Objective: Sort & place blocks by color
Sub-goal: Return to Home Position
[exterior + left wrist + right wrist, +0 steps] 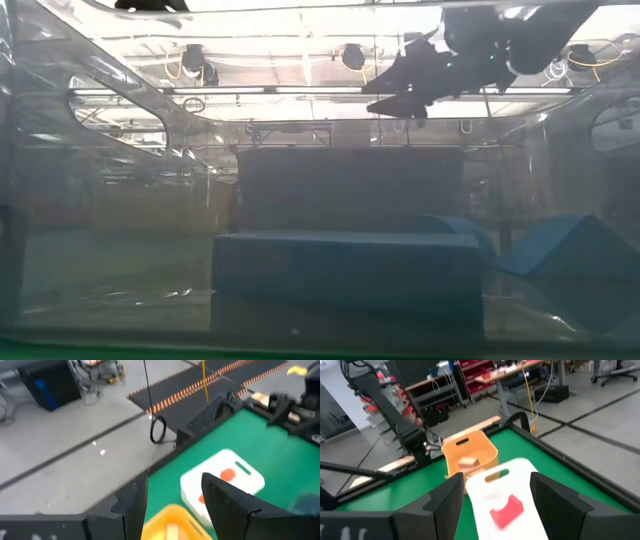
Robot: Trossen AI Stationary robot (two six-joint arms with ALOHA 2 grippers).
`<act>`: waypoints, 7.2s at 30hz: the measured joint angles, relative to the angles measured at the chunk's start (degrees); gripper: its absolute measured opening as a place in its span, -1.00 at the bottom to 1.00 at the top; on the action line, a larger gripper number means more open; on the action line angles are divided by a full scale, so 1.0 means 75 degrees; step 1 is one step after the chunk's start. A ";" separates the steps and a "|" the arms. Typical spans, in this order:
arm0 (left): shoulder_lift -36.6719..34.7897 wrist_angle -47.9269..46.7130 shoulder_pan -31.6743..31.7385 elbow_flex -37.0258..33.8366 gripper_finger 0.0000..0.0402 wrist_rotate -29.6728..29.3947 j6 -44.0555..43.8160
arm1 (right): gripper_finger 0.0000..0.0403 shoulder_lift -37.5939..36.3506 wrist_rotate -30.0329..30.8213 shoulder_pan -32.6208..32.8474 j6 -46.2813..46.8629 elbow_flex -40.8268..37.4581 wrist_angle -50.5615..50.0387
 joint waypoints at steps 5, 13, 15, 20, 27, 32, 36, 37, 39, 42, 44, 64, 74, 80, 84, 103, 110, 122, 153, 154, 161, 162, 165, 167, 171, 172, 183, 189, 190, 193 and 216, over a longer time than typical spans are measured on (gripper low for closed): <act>-0.0798 -0.0150 -0.0300 -0.0839 -0.07 0.0005 -0.0681 | 0.10 -0.0756 0.0000 0.0003 0.0111 -0.0003 -0.1015; -0.2264 0.1345 -0.0842 -0.3102 -0.07 0.0003 -0.1351 | 0.10 -0.1553 0.0000 0.0006 0.0446 -0.0003 -0.1685; -0.2568 0.1927 -0.1002 -0.3669 -0.07 0.0003 -0.1351 | 0.10 -0.1653 0.0000 0.0006 0.0455 -0.0003 -0.1759; -0.3073 0.3553 -0.1413 -0.4949 -0.07 0.0003 -0.1293 | 0.10 -0.1825 -0.0001 0.0009 0.0460 -0.0003 -0.1951; -0.3227 0.6298 -0.1925 -0.6710 -0.07 0.0184 -0.1040 | 0.10 -0.1846 0.0000 0.0017 0.0460 -0.0004 -0.2241; -0.3208 0.7980 -0.2094 -0.7801 -0.07 0.0212 -0.1357 | 0.10 -0.1849 0.0015 0.0017 0.0461 -0.0194 -0.2236; -0.3209 0.8734 -0.2151 -0.8492 -0.07 0.0213 -0.1750 | 0.10 -0.1849 0.0404 0.0026 0.0604 -0.0502 -0.2233; -0.3207 0.8796 -0.2154 -0.8632 -0.07 0.0210 -0.1880 | 0.10 -0.1849 0.0449 0.0026 0.0682 -0.0607 -0.2208; -0.3207 0.8985 -0.2154 -0.8887 -0.07 0.0210 -0.2129 | 0.10 -0.1849 0.0455 0.0026 0.0835 -0.0877 -0.1952; -0.3207 0.9344 -0.2154 -0.9239 -0.07 0.0210 -0.2382 | 0.10 -0.1849 0.0445 0.0026 0.1137 -0.1321 -0.1189; -0.3207 0.9530 -0.2152 -0.9469 -0.07 0.0210 -0.2449 | 0.10 -0.1849 0.0443 0.0026 0.1283 -0.1652 -0.0680; -0.3207 0.9620 -0.2151 -1.0296 -0.07 0.0193 -0.3268 | 0.10 -0.1849 0.1007 0.0022 0.2583 -0.4370 0.2966; -0.3207 0.8873 -0.2151 -1.0296 -0.07 0.0152 -0.3374 | 0.10 -0.1848 0.0994 0.0022 0.2801 -0.4889 0.2948; -0.3207 0.8584 -0.2151 -1.0296 -0.07 0.0130 -0.3292 | 0.10 -0.1849 0.0985 0.0023 0.2923 -0.5088 0.2885; -0.3207 0.8219 -0.2151 -1.0296 -0.07 0.0039 -0.3308 | 0.10 -0.1849 0.0996 0.0020 0.2923 -0.5099 0.2864; -0.3207 0.8081 -0.2151 -1.0296 -0.07 0.0041 -0.2517 | 0.10 -0.1849 0.1000 0.0020 0.2850 -0.5115 0.2851; -0.3205 0.8087 -0.2151 -1.0296 -0.07 0.0041 -0.2513 | 0.10 -0.1849 0.1000 0.0020 0.2859 -0.5115 0.2851; -0.4503 0.7941 -0.2186 -1.0293 -0.07 0.0045 -0.2508 | 0.10 -0.1955 0.1003 0.0020 0.2862 -0.5117 0.2852; -0.7345 0.7932 -0.2186 -1.0290 -0.07 0.0047 -0.2509 | 0.10 -0.6100 0.1003 0.0019 0.2862 -0.5115 0.2860; -0.7342 0.7967 -0.2186 -1.0290 -0.07 0.0047 -0.2508 | 0.10 -0.6180 0.1003 0.0019 0.2862 -0.5115 0.2855; -0.7338 0.8043 -0.2186 -1.0293 -0.07 0.0047 -0.2509 | 0.10 -0.6530 0.1003 0.0017 0.2862 -0.5115 0.2840; -0.7339 0.8057 -0.2186 -1.0293 -0.07 0.0047 -0.2508 | 0.10 -0.6601 0.1003 0.0019 0.2862 -0.5115 0.2839; -0.7337 0.8041 -0.2186 -1.0293 -0.07 0.0047 -0.2508 | 0.10 -0.6930 0.1003 0.0020 0.2862 -0.5115 0.2823; -0.7337 0.8044 -0.2186 -1.0293 -0.07 0.0047 -0.2508 | 0.10 -0.7120 0.1003 0.0017 0.2862 -0.5115 0.2857; -0.7337 0.8041 -0.2120 -1.0293 -0.07 0.0050 -0.2509 | 0.10 -0.7303 0.1003 0.0017 0.2862 -0.5115 0.2852; -0.7337 0.8040 -0.2087 -1.0293 -0.07 0.0049 -0.2510 | 0.10 -0.7327 0.1003 0.0017 0.2862 -0.5115 0.2852; -0.7337 0.8040 -0.2029 -1.0293 -0.07 0.0050 -0.2509 | 0.10 -0.7397 0.1003 0.0020 0.2862 -0.5115 0.2846; -0.7337 0.8040 -0.2029 -1.0293 -0.07 0.0050 -0.2509 | 0.10 -0.7397 0.1003 0.0020 0.2862 -0.5115 0.2846; -0.7337 0.8040 -0.2029 -1.0293 -0.07 0.0050 -0.2510 | 0.10 -0.7397 0.1003 0.0019 0.2862 -0.5115 0.2847; -0.7337 0.8040 -0.2029 -1.0293 -0.07 0.0050 -0.2510 | 0.10 -0.7397 0.1003 0.0018 0.2862 -0.5115 0.2846; -0.7337 0.8037 -0.2029 -1.0293 -0.07 0.0050 -0.2511 | 0.10 -0.7397 0.1003 0.0018 0.2862 -0.5115 0.2848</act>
